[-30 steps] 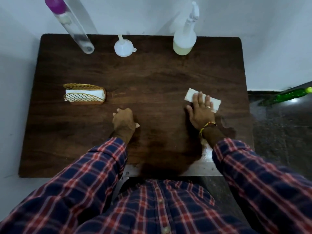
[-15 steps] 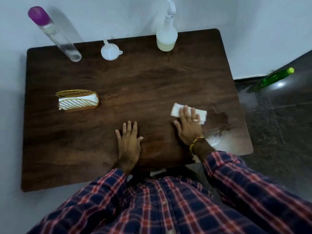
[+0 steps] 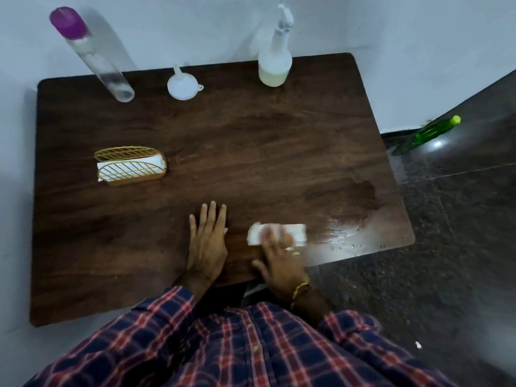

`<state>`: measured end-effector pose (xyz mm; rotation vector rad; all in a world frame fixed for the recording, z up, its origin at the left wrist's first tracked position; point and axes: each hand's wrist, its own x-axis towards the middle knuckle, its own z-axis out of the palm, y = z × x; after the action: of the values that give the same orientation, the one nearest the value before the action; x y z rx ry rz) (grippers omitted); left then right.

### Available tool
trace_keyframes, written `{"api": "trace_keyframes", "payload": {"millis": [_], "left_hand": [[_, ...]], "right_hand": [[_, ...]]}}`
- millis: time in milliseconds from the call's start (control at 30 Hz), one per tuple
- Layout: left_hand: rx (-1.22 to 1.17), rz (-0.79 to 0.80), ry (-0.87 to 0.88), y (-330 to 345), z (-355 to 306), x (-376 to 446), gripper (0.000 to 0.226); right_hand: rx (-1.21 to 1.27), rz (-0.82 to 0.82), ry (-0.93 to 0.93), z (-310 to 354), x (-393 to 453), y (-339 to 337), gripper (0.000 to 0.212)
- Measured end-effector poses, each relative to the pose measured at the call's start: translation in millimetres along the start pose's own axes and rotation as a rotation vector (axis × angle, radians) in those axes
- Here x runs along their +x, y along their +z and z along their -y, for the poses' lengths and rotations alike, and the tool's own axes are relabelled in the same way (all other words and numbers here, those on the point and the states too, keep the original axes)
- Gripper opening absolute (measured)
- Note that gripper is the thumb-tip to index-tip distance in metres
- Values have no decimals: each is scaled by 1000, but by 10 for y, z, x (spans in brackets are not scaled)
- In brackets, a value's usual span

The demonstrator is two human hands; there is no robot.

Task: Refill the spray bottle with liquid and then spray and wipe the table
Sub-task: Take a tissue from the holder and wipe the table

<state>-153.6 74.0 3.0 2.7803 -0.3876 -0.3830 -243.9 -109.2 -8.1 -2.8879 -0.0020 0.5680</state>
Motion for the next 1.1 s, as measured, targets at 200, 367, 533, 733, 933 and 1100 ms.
{"api": "trace_keyframes", "payload": {"millis": [200,367,533,733,933,1100], "left_hand": [[-23,5,6,-25,257,-111,53],[-56,7,-23,-49,363,-183,53],[-105,-44,-84,-107,427,-230,53],[-90,-56,-148,-217,613,-248,52],[-95,-63,-230,-276,593,-305,52],[-85,-71,-253,-270,521,-365,51]], "right_hand": [[-88,-3,8,20,91,-30,71],[107,-89,407,-347,354,-260,78],[-61,46,-198,580,93,93,70],[-63,-12,1,122,550,-79,67],[114,-48,284,16,1542,-654,69],[40,23,-28,807,1521,-464,71]]}}
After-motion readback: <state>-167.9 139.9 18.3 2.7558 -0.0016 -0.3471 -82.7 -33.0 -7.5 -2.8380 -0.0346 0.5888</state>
